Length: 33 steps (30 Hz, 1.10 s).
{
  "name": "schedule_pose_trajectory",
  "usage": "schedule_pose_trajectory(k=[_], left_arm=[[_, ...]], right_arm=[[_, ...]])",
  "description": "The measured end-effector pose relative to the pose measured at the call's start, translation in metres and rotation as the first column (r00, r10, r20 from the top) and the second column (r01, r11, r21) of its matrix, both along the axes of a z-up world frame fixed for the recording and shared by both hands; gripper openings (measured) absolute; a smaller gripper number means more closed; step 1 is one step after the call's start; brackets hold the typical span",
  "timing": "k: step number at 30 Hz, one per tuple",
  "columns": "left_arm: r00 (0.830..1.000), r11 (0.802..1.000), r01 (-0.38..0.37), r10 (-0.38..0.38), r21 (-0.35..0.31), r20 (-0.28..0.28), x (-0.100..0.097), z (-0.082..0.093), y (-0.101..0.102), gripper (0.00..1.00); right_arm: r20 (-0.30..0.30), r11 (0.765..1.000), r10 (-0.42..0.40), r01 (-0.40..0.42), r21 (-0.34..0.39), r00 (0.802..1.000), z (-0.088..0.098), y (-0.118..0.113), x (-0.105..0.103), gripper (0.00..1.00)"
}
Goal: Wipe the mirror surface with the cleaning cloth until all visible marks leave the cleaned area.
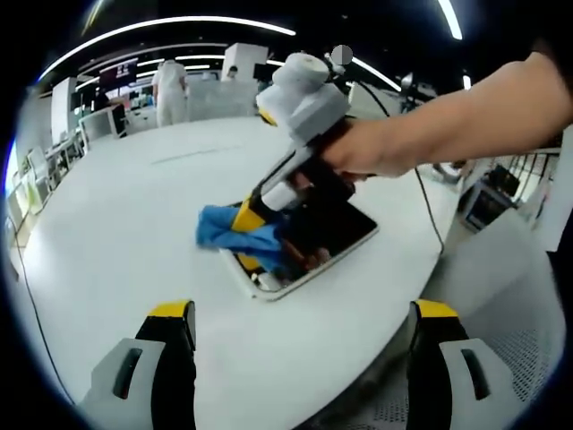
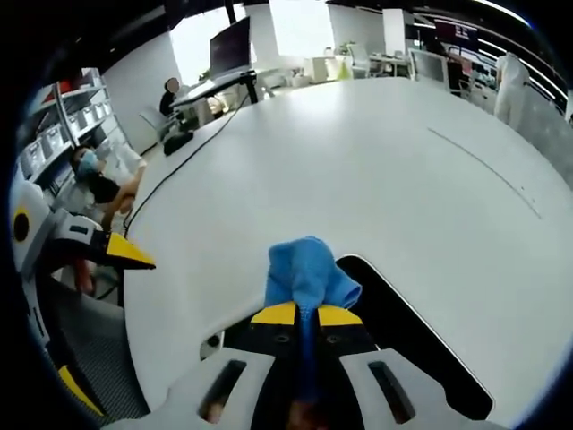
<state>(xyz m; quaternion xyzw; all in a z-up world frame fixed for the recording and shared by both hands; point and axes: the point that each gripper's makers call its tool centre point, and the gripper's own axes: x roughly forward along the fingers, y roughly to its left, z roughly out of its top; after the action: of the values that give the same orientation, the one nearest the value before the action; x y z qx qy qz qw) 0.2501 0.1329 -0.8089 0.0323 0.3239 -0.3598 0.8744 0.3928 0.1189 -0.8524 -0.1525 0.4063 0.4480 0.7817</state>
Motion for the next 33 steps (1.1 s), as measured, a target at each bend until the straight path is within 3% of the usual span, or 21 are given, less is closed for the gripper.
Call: schedule_pose_trajectory(k=[6, 8, 10, 33], left_arm=[[1.000, 1.000, -0.003, 0.003, 0.002, -0.002, 0.000, 0.000, 0.001, 0.99], [1.000, 1.000, -0.004, 0.004, 0.001, -0.004, 0.000, -0.001, 0.001, 0.99], [1.000, 1.000, -0.004, 0.004, 0.003, -0.004, 0.000, -0.001, 0.001, 0.99], [1.000, 1.000, -0.012, 0.012, 0.006, -0.011, 0.001, -0.004, 0.002, 0.99]], right_arm=[[0.000, 1.000, -0.011, 0.011, 0.003, 1.000, 0.000, -0.001, 0.012, 0.00], [0.038, 0.999, -0.022, 0.023, -0.027, 0.999, -0.001, -0.008, 0.022, 0.00], [-0.007, 1.000, -0.029, 0.029, 0.005, 1.000, 0.000, -0.005, 0.023, 0.00], [0.011, 1.000, -0.017, 0.017, 0.000, 1.000, 0.000, -0.004, 0.036, 0.00]])
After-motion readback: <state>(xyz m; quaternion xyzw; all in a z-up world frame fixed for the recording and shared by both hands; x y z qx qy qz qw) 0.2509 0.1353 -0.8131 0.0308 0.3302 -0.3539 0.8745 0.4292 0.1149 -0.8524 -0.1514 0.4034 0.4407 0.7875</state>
